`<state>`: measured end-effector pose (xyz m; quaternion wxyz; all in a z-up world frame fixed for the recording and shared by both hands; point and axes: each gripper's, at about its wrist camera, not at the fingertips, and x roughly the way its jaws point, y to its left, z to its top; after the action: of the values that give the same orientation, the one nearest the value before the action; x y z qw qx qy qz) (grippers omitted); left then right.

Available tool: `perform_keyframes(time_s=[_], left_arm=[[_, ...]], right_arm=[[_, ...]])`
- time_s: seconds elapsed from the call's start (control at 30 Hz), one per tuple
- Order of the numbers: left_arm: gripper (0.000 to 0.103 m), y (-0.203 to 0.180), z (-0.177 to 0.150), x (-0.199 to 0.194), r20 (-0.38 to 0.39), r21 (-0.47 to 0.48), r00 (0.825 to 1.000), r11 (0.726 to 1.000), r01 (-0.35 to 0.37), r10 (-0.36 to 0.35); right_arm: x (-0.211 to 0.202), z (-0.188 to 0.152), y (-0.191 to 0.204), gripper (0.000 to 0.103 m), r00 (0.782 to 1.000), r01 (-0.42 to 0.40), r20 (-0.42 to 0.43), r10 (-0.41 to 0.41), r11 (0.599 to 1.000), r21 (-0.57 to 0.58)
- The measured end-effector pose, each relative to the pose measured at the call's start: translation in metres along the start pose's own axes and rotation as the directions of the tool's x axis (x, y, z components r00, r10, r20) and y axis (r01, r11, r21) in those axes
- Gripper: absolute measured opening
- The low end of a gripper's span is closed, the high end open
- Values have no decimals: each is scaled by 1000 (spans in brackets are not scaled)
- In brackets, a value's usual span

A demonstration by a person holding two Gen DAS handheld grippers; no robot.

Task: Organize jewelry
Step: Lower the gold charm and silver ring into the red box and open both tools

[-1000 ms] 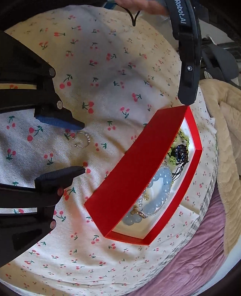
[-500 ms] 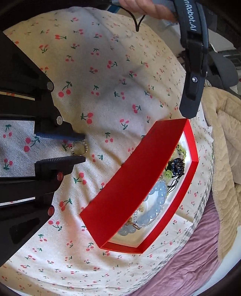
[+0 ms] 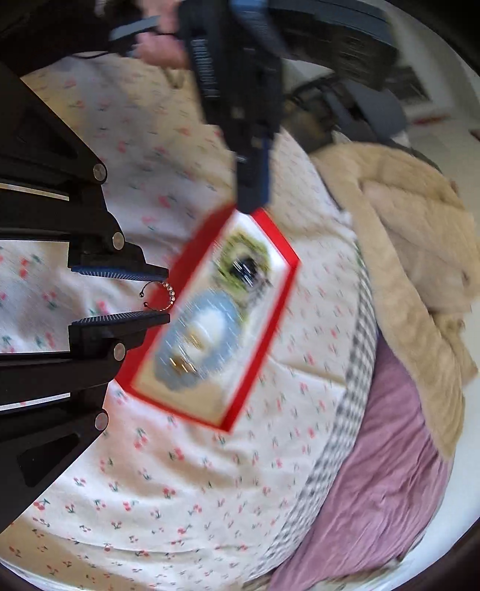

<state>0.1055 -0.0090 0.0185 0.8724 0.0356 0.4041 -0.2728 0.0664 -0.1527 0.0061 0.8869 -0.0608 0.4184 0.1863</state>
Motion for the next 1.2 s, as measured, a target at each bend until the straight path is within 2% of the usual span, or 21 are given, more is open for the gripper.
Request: perform_keyframes(time_s=[0.23,0.37,0.43,0.5,0.57,0.63,0.7,0.77,0.87,0.93,1.0,1.03,1.1,1.2], left_arm=[[11,2,14,23,0,-37,1000,999,-17,17],[13,3,17,28,3,-58,1000,998,-31,31],[25,0,19,28,4,-64,999,997,-31,32],[47,-4,20,24,18,-54,999,998,-39,40],[56,-7,21,20,26,-43,998,998,-54,55],[60,-8,22,15,22,-47,997,997,-69,70],[70,-6,21,9,8,-77,995,993,-94,95],[81,-4,13,1,-20,-122,991,983,-137,135],[83,-10,1,-6,-96,-98,970,967,-234,225],[88,-15,-5,-11,-130,-84,956,957,-276,264],[101,-19,-12,-20,-163,-100,945,948,-301,283],[102,-22,-19,-28,-173,-109,941,944,-312,291],[102,-28,-28,-36,-186,-104,932,937,-334,311],[102,-39,-51,-47,-214,-98,922,932,-349,323]], right_arm=[[-3,24,-16,17,997,-29,68,21,993,116],[-5,33,-29,20,995,0,94,-16,985,171],[-3,34,-38,20,997,-18,82,0,975,219],[-2,34,-48,21,998,-54,57,39,959,279],[-6,33,-53,29,997,-69,60,53,953,296],[-16,31,-58,63,996,-63,81,40,948,311],[-29,28,-61,66,992,-56,123,16,942,331],[-41,23,-61,66,993,-34,116,-9,933,359],[-58,14,-54,68,995,15,85,-50,931,366],[-67,8,-46,83,997,37,44,-58,925,377],[-79,-1,-38,88,997,61,17,-74,920,386],[-85,-6,-32,95,996,86,1,-93,920,383],[-95,-17,-19,103,991,133,-32,-130,921,366],[-104,-34,-2,103,983,186,-71,-172,921,343]])
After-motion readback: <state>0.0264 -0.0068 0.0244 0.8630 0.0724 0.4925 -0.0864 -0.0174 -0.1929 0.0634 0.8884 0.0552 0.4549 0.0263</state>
